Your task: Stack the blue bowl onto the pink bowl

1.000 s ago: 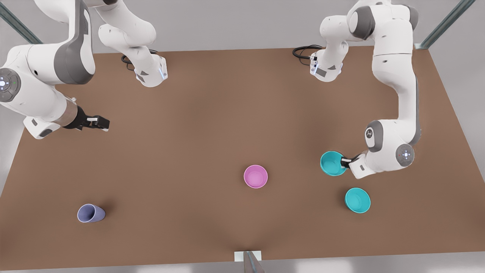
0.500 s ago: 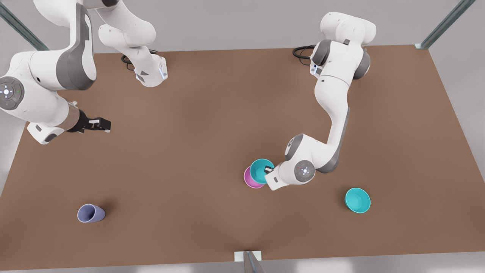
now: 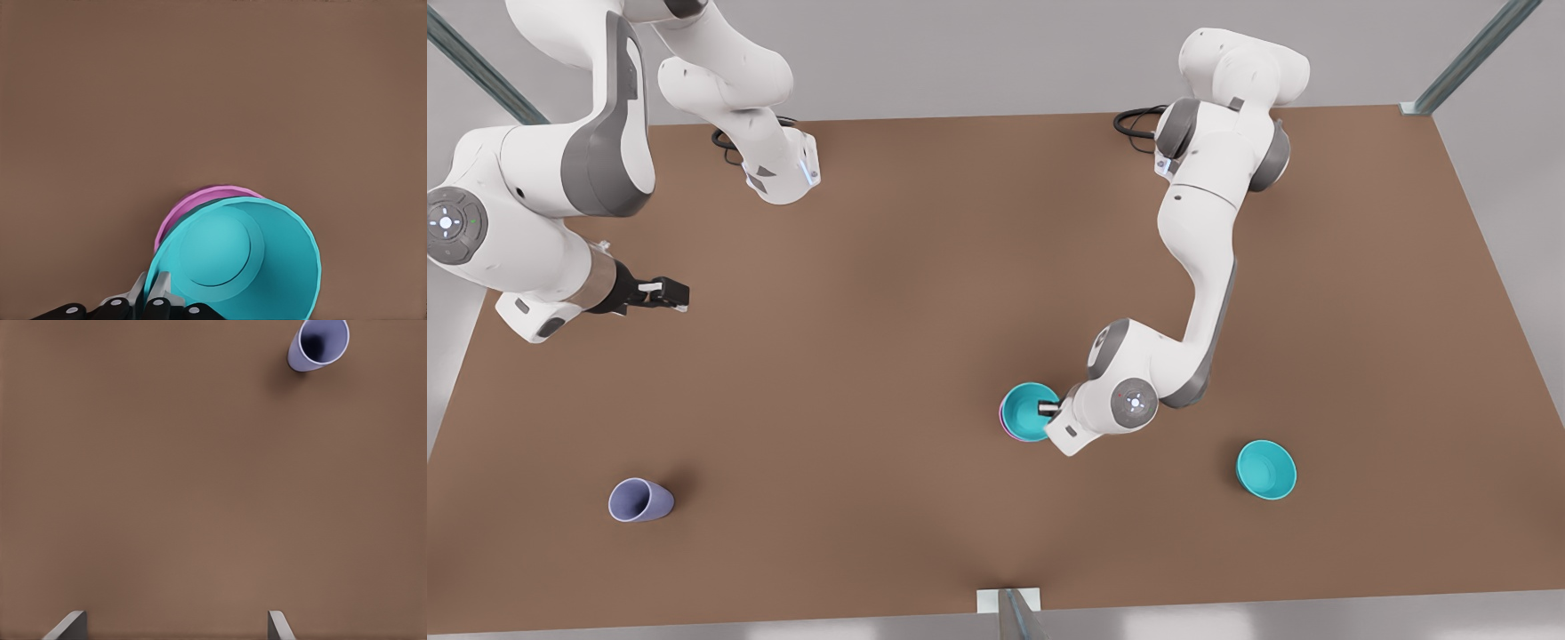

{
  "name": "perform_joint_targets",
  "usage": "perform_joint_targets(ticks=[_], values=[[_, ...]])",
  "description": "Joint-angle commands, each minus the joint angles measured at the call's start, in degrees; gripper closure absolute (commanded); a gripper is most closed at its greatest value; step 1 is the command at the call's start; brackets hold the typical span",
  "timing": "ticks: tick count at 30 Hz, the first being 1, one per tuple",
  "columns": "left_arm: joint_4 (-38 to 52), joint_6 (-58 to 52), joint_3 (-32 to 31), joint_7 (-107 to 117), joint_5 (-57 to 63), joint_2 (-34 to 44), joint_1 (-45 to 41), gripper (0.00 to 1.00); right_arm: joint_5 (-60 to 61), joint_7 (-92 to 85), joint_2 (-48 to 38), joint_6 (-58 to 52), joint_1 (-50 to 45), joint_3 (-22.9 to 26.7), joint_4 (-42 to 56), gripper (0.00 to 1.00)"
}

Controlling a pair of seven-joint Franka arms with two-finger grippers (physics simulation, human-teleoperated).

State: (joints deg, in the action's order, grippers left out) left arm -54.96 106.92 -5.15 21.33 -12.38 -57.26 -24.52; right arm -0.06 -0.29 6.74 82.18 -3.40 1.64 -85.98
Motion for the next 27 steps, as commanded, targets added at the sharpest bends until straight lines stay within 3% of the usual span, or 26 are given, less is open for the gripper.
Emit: perform_joint_targets(ticks=[1, 10, 11, 12, 15, 16, 18, 19, 21, 22, 23, 27], values=[[-0.06, 1.27, -0.13, 10.05, -0.54, -0.13, 0.00, 0.79, 0.14, -1.38, -0.06, -0.09, -0.02, 0.03, 0.02, 0.00], [-0.15, -0.66, -1.27, 9.61, -0.45, -0.66, 0.09, 0.78, 0.14, -1.38, 0.29, 0.00, -0.02, 0.03, -0.06, 0.00], [-0.15, -0.66, -1.27, 9.52, -0.54, -0.66, 0.35, 0.50, 0.14, -1.38, 0.38, 0.00, -0.02, 0.03, 0.02, 0.00], [-0.15, -1.19, -1.18, 8.56, -0.28, -0.57, 0.44, 0.00, 0.14, -1.38, 0.38, 0.00, -0.02, 0.03, 0.02, 0.00], [0.02, -12.51, -0.22, 4.51, 1.22, 3.10, 3.16, 0.00, 0.14, -1.38, 0.38, 0.00, -0.02, 0.03, 0.02, 0.00], [0.29, -26.28, 6.26, 4.42, 2.97, 11.52, 3.87, 0.00, 0.14, -1.38, 0.47, 0.00, -0.02, 0.03, 0.02, 0.00], [0.11, -35.80, 11.83, -0.55, 11.02, 22.71, 3.78, 0.00, 0.14, -1.38, 0.47, -0.09, -0.02, 0.03, -0.06, 0.00], [0.20, -38.45, 12.61, -11.46, 15.28, 23.24, 4.74, 0.00, 0.14, -1.38, 0.47, 0.00, -0.02, 0.03, -0.06, 0.00], [-1.54, -41.10, 12.44, -14.55, 14.40, 29.03, 9.75, 0.00, 0.14, -1.38, 0.47, -0.09, -0.02, 0.03, -0.15, 0.00], [-13.71, -33.67, 12.27, -15.61, 14.57, 36.91, 10.11, 0.00, 0.06, -1.38, 0.29, -0.09, -0.02, 0.03, -0.15, 0.00], [-19.75, -27.91, 10.78, -15.79, 14.67, 40.82, 11.07, 0.00, 0.06, -1.38, 0.29, -0.09, -0.02, 0.03, -0.07, 0.00], [-18.26, -33.88, 9.63, -15.97, 14.05, 42.58, 13.36, 0.00, 0.14, -1.29, 0.38, -0.09, -0.02, 0.03, -0.06, 0.00]])
